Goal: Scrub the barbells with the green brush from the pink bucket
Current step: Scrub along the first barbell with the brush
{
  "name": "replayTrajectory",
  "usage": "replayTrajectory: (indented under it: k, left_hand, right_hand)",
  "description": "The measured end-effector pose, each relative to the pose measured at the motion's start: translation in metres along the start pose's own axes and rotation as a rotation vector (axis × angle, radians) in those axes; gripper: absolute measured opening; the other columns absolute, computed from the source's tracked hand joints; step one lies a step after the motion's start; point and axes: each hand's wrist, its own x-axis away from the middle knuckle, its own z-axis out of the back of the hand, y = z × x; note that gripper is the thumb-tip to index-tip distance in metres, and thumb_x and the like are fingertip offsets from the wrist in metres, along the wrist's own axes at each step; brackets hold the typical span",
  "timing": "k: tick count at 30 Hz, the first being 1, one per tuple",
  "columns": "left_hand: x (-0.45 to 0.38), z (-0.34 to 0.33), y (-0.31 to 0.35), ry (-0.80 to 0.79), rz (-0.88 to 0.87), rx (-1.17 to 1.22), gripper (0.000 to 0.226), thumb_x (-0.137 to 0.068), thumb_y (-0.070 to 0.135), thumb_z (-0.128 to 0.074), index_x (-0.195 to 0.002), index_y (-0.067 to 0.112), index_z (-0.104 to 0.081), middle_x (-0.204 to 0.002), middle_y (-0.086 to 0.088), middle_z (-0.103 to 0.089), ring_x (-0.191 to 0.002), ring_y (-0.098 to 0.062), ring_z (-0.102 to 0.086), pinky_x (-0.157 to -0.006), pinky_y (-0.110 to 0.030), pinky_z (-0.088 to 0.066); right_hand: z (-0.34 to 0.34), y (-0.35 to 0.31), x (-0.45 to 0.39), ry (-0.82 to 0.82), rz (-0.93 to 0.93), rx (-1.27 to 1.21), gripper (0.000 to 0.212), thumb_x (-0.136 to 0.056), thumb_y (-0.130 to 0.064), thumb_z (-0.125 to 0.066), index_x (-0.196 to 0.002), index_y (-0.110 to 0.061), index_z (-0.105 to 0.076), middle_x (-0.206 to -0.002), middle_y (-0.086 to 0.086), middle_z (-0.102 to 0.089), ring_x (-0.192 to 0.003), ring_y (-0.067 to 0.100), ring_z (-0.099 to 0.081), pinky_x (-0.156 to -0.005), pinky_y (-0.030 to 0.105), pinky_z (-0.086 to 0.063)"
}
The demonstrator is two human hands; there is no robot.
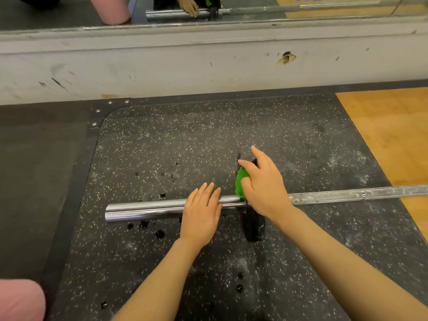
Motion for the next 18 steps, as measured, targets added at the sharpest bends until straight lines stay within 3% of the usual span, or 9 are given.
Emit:
replayTrajectory:
  k: [4, 9, 18]
  left_hand:
    - [-0.016, 0.003, -0.005, -0.017, -0.011, -0.041, 0.048, -0.099, 0.034, -0.028, -0.131, 0.012, -0.057, -0.135, -0.005, -0.056, -0.131, -0.022, -0.047, -0.111, -0.038, -0.030]
    - [-0.031, 0.005, -0.010, -0.030, -0.029, -0.068, 0.049, -0.099, 0.034, -0.027, -0.126, 0.011, -0.060, -0.130, -0.006, -0.060, -0.128, -0.024, -0.050, -0.109, -0.040, -0.036]
    - [-0.043, 0.006, -0.014, -0.005, -0.034, -0.072, 0.050, -0.098, 0.034, -0.026, -0.123, 0.011, -0.062, -0.128, -0.007, -0.062, -0.127, -0.025, -0.051, -0.109, -0.040, -0.034]
  right_hand:
    - [-0.013, 0.002, -0.011, -0.111, -0.008, 0.075, 0.054, -0.102, -0.039, -0.039, -0.149, -0.014, -0.032, -0.156, 0.007, -0.028, -0.145, 0.028, -0.017, -0.115, 0.036, -0.020]
    - [-0.017, 0.003, -0.008, 0.016, 0.041, 0.022, 0.050, -0.102, -0.026, -0.043, -0.147, -0.006, -0.034, -0.153, 0.013, -0.032, -0.143, 0.029, -0.022, -0.116, 0.029, -0.011]
    - [-0.036, 0.006, 0.043, 0.178, 0.069, -0.057, 0.050, -0.100, -0.022, -0.044, -0.146, -0.006, -0.034, -0.154, 0.011, -0.028, -0.145, 0.029, -0.017, -0.118, 0.039, -0.016]
